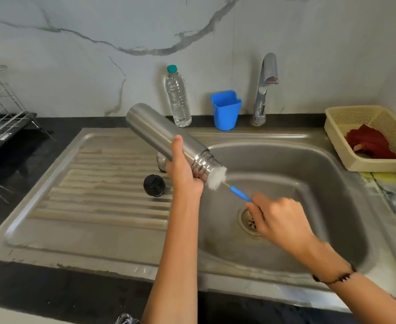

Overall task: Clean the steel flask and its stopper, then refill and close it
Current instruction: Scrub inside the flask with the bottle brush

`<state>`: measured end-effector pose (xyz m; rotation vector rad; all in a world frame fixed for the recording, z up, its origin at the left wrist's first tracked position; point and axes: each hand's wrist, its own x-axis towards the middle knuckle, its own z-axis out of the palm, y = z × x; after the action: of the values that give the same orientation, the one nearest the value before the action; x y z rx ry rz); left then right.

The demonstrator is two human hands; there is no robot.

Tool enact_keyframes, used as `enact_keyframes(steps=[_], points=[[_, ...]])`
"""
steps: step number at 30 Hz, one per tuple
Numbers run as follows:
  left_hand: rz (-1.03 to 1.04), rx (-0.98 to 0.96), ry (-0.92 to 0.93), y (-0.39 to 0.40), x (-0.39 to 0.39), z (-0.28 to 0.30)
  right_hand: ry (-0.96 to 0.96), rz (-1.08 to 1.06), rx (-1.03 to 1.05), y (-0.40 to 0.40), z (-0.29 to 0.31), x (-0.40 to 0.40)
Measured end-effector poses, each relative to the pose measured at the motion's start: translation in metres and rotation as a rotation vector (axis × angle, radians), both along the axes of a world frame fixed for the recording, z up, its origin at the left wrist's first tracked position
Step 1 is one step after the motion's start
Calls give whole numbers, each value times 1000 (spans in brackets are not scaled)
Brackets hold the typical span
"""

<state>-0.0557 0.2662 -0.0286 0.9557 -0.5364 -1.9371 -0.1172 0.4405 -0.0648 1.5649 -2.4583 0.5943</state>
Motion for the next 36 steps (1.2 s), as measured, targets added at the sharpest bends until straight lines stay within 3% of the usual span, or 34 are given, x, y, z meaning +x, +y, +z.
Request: enact_keyframes(steps=[8, 13, 14, 15, 17, 18, 19, 20, 22, 26, 30, 32, 36], points=[[19, -27, -16, -2, 3, -8, 267, -42, -135, 7, -7, 8], [13, -46, -13, 3, -2, -10, 67, -110, 73, -7, 3, 13], [12, -39, 0, 1, 1, -9, -52, -129, 125, -8, 6, 16], [10, -24, 21, -2, 3, -7, -298, -111, 144, -7, 8, 14], [14, -7, 48, -5, 6, -7, -1125, -53, 85, -7, 20, 8], [17, -10, 44, -3, 5, -7, -1446, -46, 67, -8, 22, 4], [16, -13, 40, -1, 4, -6, -1633, -33, 52, -11, 26, 2], [8, -14, 40, 2, 3, -5, -1694, -22, 46, -13, 27, 2], [12, -5, 58, 1, 5, -5, -1568, -13, 30, -11, 28, 5], [25, 15, 61, -3, 7, -5, -562, -75, 67, -13, 22, 13], [9, 12, 31, 4, 5, -4, -67, -130, 63, -18, 18, 19], [19, 25, 44, -2, 9, -2, 65, -105, 75, -7, 16, 18], [29, -23, -38, 2, 3, -1, 76, -93, 76, -17, 18, 9]])
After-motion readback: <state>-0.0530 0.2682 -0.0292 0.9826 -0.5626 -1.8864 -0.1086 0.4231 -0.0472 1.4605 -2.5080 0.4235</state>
